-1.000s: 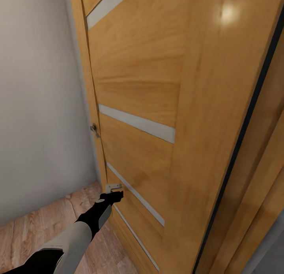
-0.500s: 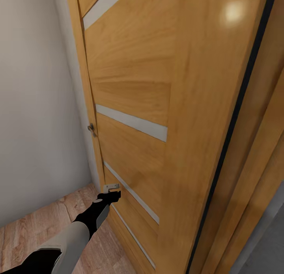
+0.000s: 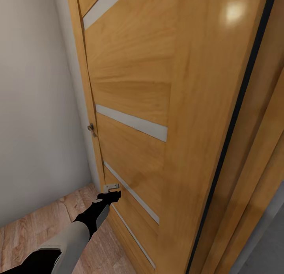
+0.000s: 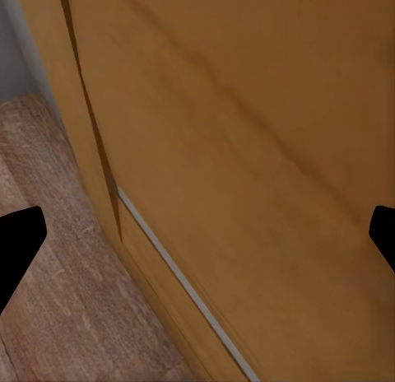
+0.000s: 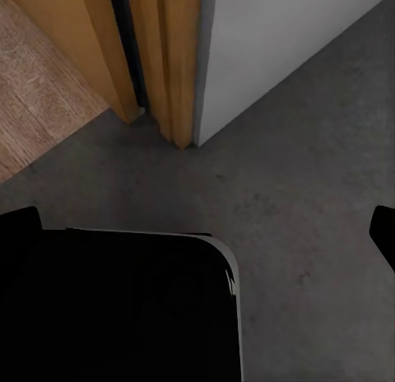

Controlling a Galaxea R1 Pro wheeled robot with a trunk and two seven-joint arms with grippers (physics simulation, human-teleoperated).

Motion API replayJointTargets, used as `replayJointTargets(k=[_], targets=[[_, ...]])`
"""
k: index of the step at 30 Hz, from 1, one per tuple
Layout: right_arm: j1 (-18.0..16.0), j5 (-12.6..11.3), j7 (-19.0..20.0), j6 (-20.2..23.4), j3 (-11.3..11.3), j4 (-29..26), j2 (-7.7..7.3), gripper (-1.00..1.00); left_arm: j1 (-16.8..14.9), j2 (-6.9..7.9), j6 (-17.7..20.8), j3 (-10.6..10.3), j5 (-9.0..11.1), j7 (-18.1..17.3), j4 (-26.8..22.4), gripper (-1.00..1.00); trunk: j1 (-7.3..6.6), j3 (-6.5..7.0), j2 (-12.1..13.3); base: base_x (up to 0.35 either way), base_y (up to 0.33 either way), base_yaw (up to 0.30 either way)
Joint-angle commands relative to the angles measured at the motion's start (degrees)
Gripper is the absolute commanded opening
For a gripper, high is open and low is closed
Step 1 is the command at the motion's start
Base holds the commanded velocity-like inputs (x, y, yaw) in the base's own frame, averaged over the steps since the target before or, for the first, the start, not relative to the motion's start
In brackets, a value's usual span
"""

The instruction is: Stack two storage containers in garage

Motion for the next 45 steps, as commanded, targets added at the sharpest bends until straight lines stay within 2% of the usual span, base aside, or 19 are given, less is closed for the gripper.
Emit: replayJointTargets(k=[1, 30, 45], targets=[[-0.03, 0.06, -0.17, -0.20, 0.06, 0.06, 0.00, 1.00, 0.00, -1.13, 0.26, -0.22, 1.02, -0.34, -0.12, 1.00, 0.01, -0.04, -0.02, 0.000, 0.000, 0.000], [-0.03, 0.06, -0.17, -0.17, 0.05, 0.06, 0.00, 1.00, 0.00, -1.16, 0.26, -0.22, 1.02, -0.34, -0.12, 1.00, 0.01, -0.04, -0.02, 0.000, 0.000, 0.000], [-0.03, 0.06, -0.17, -0.11, 0.05, 0.06, 0.00, 1.00, 0.00, -1.13, 0.26, -0.22, 1.02, -0.34, -0.12, 1.00, 0.01, -0.04, -0.02, 0.000, 0.000, -0.071]])
